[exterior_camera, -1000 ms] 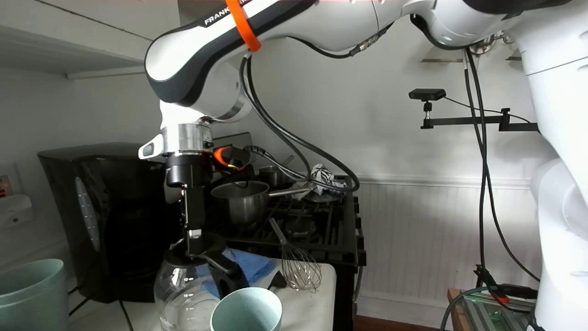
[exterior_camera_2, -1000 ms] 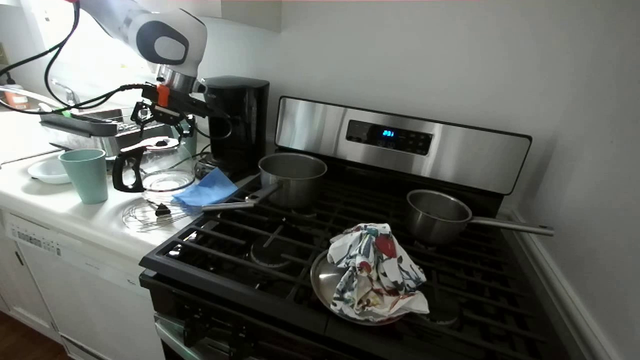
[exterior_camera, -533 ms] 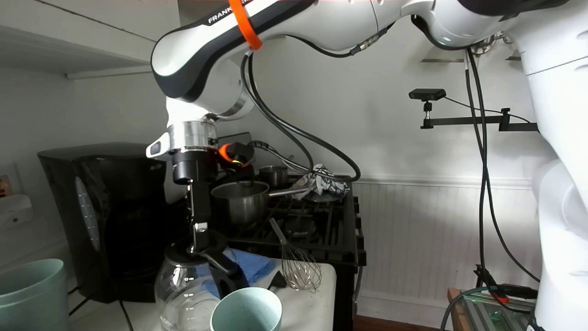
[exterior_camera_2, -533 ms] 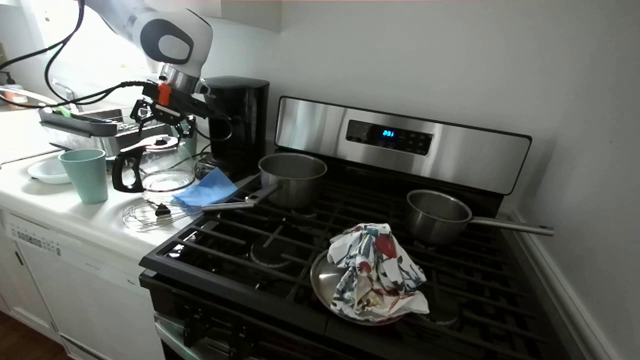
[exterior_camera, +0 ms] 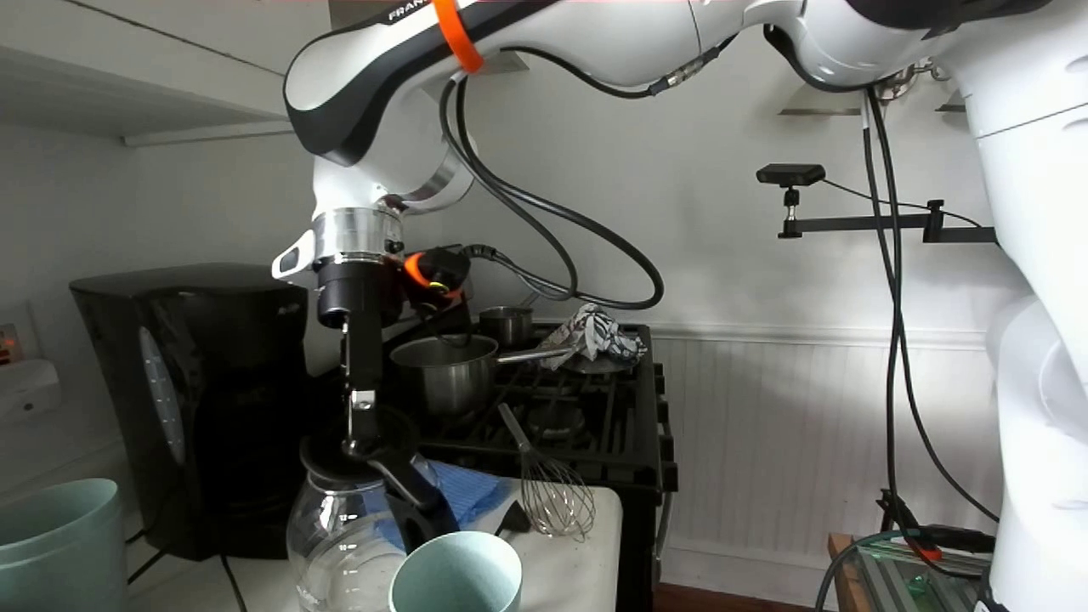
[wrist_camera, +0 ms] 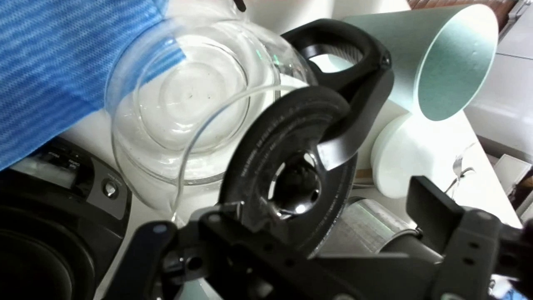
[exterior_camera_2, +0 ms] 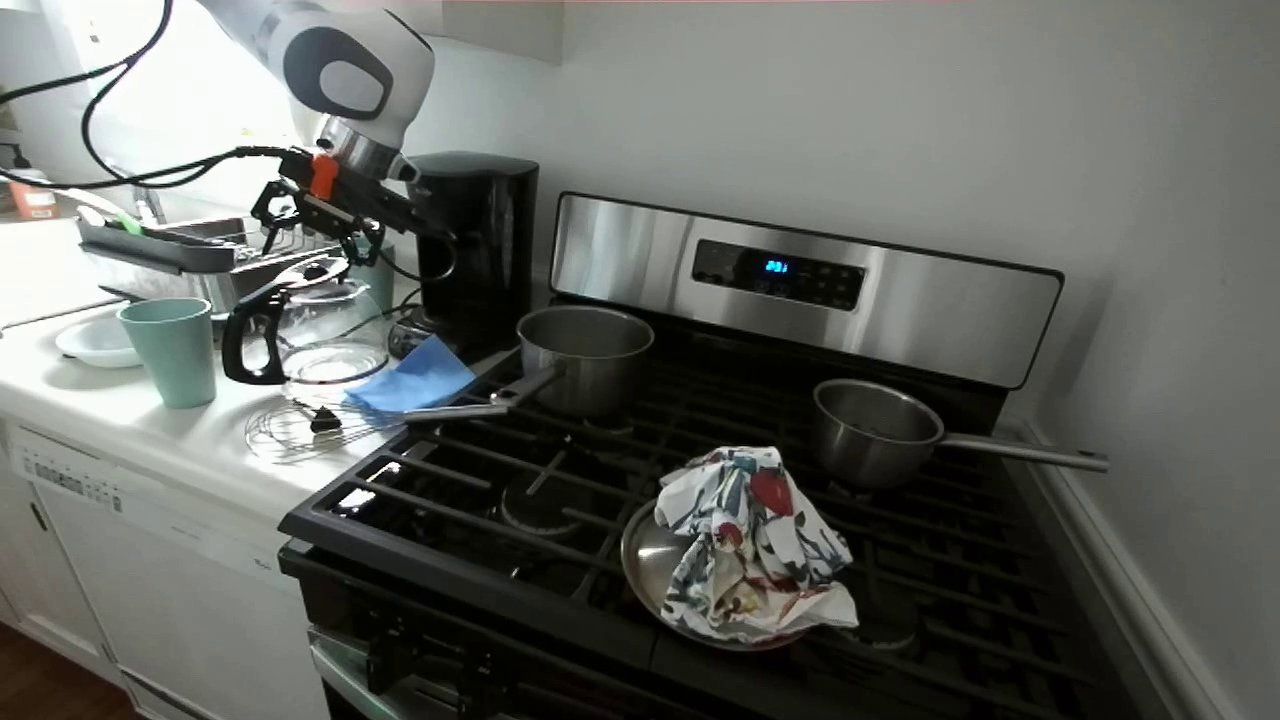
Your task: Open the lid on the kettle
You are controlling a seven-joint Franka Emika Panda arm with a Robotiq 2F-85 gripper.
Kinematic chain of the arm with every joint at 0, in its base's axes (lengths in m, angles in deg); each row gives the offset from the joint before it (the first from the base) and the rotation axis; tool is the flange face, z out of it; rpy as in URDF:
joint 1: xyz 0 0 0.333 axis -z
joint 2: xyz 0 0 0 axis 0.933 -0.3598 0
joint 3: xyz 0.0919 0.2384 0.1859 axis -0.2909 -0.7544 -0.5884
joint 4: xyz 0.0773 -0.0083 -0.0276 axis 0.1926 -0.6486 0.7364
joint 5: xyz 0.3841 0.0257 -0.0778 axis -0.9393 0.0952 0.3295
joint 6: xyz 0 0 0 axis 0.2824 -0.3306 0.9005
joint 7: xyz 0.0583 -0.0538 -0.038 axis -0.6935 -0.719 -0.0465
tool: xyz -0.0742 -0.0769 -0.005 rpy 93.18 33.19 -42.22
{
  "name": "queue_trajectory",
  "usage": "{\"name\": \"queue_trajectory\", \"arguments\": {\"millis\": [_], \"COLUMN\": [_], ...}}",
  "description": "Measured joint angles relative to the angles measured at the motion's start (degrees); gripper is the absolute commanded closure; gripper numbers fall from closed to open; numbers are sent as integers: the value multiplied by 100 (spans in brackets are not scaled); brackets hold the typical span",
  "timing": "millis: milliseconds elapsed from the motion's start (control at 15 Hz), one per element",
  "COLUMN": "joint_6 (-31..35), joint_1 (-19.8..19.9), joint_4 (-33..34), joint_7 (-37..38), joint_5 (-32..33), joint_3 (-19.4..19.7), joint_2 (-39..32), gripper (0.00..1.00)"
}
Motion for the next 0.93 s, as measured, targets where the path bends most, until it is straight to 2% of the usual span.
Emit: {"name": "queue_trajectory", "arguments": {"millis": [600, 933], "joint_6": [-423, -450], "joint_1": [49, 49], "joint_4": [17, 17], "joint_7": [155, 491], "joint_5": [-116, -116], "joint_3": [32, 79], "joint_2": [125, 300], "gripper": [0, 0]}}
